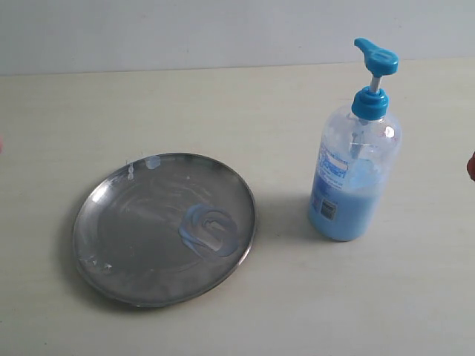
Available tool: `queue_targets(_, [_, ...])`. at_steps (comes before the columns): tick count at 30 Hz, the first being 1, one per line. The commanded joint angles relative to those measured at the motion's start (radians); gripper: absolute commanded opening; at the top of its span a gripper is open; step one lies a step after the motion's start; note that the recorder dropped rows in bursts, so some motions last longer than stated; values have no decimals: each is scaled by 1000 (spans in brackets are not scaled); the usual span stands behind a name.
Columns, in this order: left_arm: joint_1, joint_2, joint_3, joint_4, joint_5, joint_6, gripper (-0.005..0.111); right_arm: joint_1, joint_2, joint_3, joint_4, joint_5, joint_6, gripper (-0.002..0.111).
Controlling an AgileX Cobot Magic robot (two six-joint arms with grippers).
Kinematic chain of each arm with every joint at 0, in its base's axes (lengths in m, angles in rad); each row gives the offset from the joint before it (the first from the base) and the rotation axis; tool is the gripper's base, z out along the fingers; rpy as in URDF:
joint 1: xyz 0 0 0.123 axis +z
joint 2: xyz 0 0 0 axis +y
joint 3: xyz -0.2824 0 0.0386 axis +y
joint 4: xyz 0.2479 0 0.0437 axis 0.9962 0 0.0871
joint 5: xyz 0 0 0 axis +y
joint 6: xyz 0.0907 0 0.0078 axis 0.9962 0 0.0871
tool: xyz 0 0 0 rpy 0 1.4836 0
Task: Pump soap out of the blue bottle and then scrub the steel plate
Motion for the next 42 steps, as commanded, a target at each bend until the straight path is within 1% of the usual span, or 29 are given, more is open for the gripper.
queue_targets(1, [3,-22,3,4,-2,0,0,-1,4,3,-7,-13,0,0])
queue_targets(3, [3,-40,3,6,3,0,0,-1,4,3,-7,-13,0,0])
queue_targets(9, [3,-110,3,87,-7,0,0,-1,4,3,-7,-13,0,0])
queue_targets(11, [20,-132,3,99,-14,-2,0,-1,4,3,-7,-13,0,0])
queue_targets(14, [70,-161,4,104,-14,-2,0,-1,4,3,-7,-13,0,0])
queue_targets(15, [119,-183,8,104,-17,-2,0,-1,4,3,-7,-13,0,0])
queue_targets(16, [141,-193,13,104,-22,-4,0,-1,4,3,-7,-13,0,0])
queue_targets(17, [197,-223,40,104,-52,-6,0,-1,4,3,-7,-13,0,0])
queue_targets(18, [219,-240,60,104,-75,-6,0,-1,4,3,-7,-13,0,0])
queue_targets(19, [271,-279,111,102,-131,-25,0,-1,4,3,-7,-13,0,0])
queue_targets(20, [295,-296,132,102,-151,-36,0,-1,4,3,-7,-13,0,0])
queue_targets(22, [372,-375,225,102,-215,-71,0,-1,4,3,-7,-13,0,0])
queue_targets(24, [423,-423,277,102,-226,-92,0,-1,4,3,-7,-13,0,0])
queue_targets(29, [505,-485,379,106,-239,-115,0,-1,4,3,-7,-13,0,0])
queue_targets(30, [527,-495,408,135,-251,-151,0,-1,4,3,-7,-13,0,0])
queue_targets(32, [540,-513,446,208,-270,-246,0,-1,4,3,-7,-13,0,0])
queue_targets(34, [541,-515,476,253,-279,-299,0,-1,4,3,-7,-13,0,0])
queue_targets(37, [541,-515,505,255,-295,-301,0,-1,4,3,-7,-13,0,0])
queue_targets(42, [541,-515,505,259,-245,-292,0,-1,4,3,-7,-13,0,0])
